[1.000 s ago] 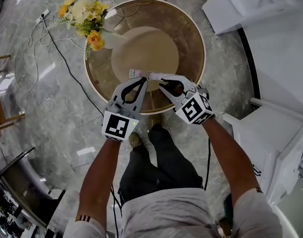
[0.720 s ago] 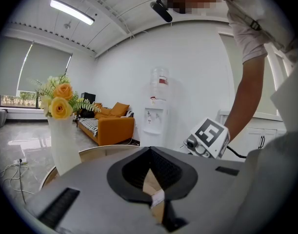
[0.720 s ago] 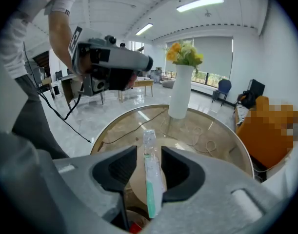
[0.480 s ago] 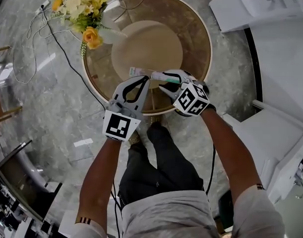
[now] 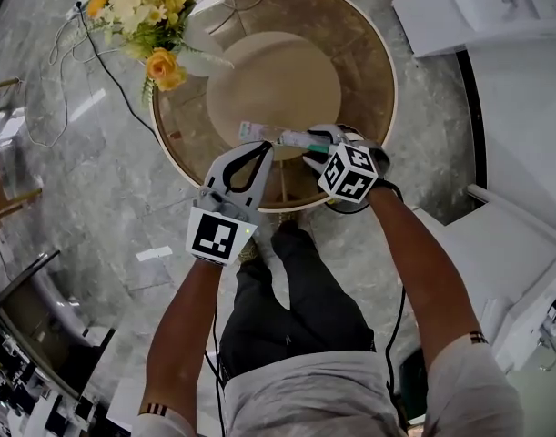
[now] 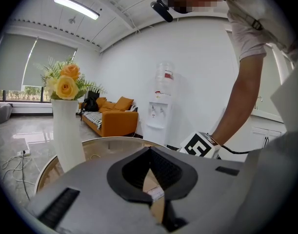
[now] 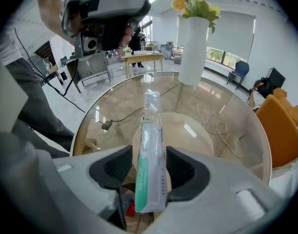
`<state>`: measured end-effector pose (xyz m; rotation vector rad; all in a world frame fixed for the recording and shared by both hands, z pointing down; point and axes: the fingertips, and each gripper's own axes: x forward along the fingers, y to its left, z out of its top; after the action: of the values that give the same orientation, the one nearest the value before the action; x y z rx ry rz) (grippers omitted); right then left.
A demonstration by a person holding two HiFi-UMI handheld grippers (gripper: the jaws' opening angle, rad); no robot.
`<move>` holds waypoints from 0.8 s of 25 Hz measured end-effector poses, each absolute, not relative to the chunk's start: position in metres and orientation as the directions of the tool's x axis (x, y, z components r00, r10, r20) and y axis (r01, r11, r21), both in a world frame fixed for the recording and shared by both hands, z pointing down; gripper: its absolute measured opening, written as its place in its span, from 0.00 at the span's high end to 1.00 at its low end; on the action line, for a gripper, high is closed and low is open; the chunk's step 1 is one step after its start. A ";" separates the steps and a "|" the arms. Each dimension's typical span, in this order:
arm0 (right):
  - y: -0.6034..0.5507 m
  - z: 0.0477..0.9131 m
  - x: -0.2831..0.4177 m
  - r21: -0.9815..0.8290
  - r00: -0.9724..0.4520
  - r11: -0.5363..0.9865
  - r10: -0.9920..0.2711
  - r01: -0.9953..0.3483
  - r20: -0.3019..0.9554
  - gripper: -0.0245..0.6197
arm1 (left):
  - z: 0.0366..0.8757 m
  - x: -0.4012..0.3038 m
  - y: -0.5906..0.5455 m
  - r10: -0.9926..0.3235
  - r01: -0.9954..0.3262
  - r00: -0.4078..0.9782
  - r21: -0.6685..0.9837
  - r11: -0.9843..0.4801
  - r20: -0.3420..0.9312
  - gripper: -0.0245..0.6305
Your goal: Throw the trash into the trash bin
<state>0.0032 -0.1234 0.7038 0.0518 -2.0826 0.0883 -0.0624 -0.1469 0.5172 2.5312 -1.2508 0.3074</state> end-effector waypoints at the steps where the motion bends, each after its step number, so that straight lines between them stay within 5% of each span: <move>1: -0.124 0.704 0.004 -0.049 -0.494 0.995 0.002 -0.083 0.869 0.63 | 0.517 -0.063 -0.146 -0.736 -0.801 0.597 0.172 -0.574 0.320 0.96; 12: -0.123 0.697 0.004 -0.060 -0.531 0.980 -0.051 -0.190 0.846 0.80 | 0.522 -0.060 -0.136 -0.729 -0.799 0.599 0.182 -0.574 0.332 0.96; 20: -0.115 0.690 0.007 -0.050 -0.548 0.967 -0.097 -0.248 0.831 0.81 | 0.521 -0.056 -0.130 -0.715 -0.786 0.615 0.182 -0.591 0.333 0.96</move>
<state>0.0072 -0.1150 0.6900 0.2421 -2.1520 0.1989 -0.0556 -0.1295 0.5209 2.5321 -1.2132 0.3224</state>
